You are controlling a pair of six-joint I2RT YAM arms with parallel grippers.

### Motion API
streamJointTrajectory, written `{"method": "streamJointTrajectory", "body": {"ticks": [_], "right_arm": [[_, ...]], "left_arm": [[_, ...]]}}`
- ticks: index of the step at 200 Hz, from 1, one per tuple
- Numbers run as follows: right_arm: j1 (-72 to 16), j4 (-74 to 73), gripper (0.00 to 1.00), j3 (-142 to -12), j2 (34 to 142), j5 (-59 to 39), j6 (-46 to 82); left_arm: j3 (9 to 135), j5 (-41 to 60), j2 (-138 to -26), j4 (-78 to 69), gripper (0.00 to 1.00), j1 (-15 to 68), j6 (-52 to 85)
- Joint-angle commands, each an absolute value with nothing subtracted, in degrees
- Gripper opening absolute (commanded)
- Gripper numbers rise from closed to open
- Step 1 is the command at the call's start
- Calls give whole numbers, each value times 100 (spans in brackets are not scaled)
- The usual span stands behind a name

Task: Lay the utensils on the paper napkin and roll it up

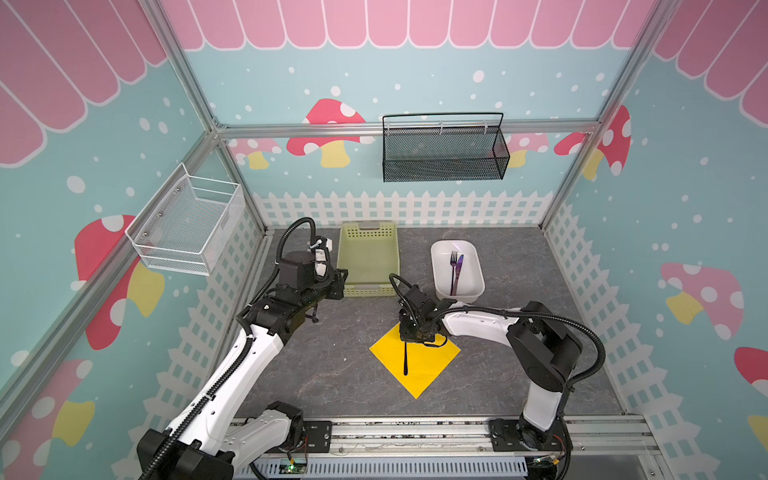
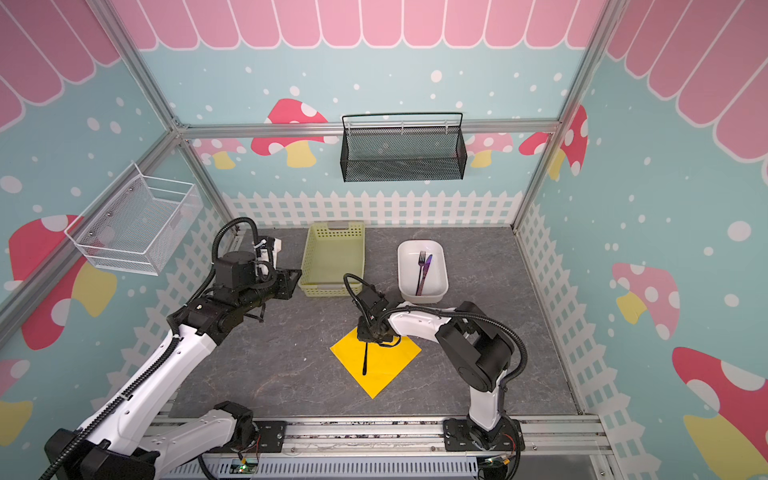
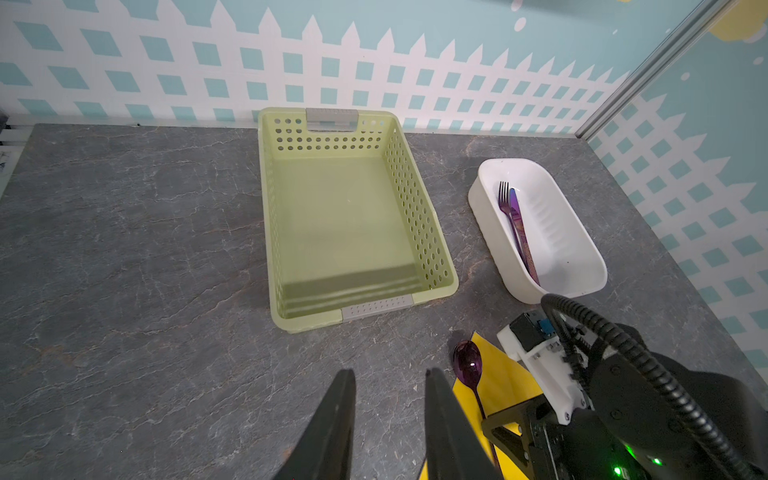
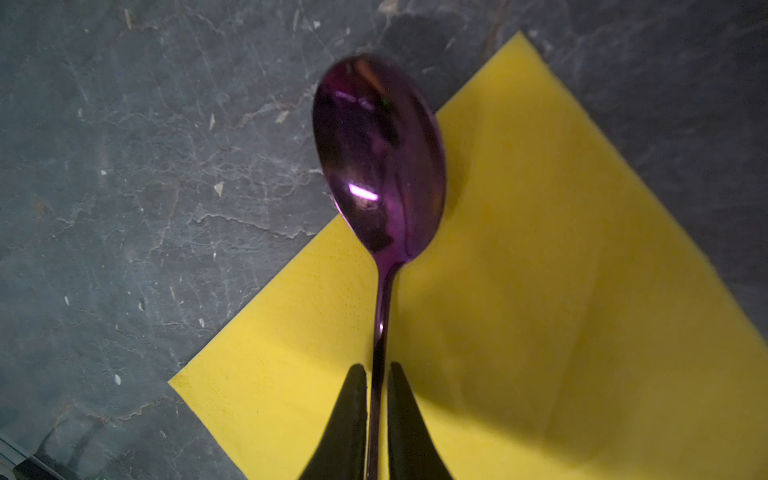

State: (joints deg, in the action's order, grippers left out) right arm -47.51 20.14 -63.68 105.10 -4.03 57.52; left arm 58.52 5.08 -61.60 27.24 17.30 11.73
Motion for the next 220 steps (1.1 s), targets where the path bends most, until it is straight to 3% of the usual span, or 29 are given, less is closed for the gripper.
{"method": "streamJointTrajectory", "body": {"ticks": [1, 220], "right_arm": [[-4722, 2120, 15, -6398, 10643, -342, 5864], [-4728, 2283, 8, -6469, 10635, -211, 5797]], "left_arm": [[5839, 443, -6185, 2777, 31, 1690, 1107], [5857, 560, -6209, 2769, 31, 1605, 1151]]}}
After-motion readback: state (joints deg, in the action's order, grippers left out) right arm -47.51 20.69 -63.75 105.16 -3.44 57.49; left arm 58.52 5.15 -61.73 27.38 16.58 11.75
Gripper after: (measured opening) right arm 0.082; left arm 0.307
